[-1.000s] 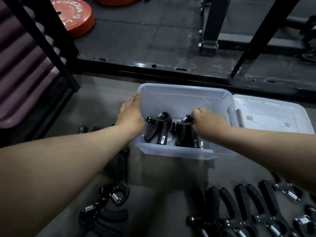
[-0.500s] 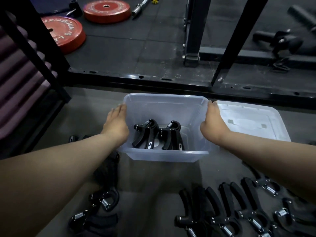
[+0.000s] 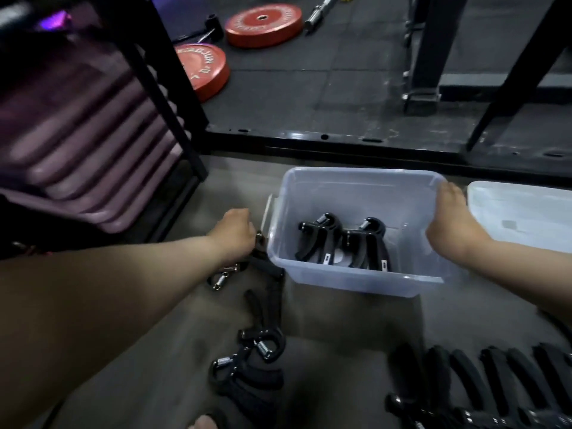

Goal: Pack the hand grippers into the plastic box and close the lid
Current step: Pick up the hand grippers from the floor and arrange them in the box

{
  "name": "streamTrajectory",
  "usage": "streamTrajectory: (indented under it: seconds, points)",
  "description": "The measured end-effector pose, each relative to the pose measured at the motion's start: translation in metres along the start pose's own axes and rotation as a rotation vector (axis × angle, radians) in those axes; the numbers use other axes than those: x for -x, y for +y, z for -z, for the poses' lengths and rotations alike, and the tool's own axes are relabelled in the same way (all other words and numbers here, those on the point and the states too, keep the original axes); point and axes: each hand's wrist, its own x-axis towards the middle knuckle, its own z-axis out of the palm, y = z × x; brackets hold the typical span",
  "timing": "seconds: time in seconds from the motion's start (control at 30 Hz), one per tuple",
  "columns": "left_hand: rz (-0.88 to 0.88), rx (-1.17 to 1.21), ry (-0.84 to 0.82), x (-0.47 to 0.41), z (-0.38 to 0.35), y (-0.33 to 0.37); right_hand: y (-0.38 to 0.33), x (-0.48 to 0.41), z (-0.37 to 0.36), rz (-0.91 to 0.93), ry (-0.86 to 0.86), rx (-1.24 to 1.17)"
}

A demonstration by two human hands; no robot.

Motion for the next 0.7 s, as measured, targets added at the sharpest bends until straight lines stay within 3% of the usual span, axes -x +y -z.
streamTrajectory:
  seconds: [0.13,0.27,0.43,0.6,0.7]
  points:
    - [0.088,-0.082,-0.107,-0.009,0.005,-0.026,-0.007,-0.004,-0.005,0.018,0.005,0.006]
    - [0.121,0.065,-0.138,0.000,-0.025,-0.027,-0.009,-0.007,-0.010,0.030,0.018,0.012]
    - [0.136,0.293,-0.288,0.002,-0.057,-0.014,-0.002,-0.012,-0.013,0.062,0.054,0.039]
    - [0.088,0.147,-0.394,-0.011,-0.068,-0.007,-0.004,-0.009,-0.013,0.067,0.080,0.033]
    - [0.028,-0.132,-0.491,-0.011,-0.074,0.002,-0.005,-0.010,-0.013,0.056,0.086,0.027]
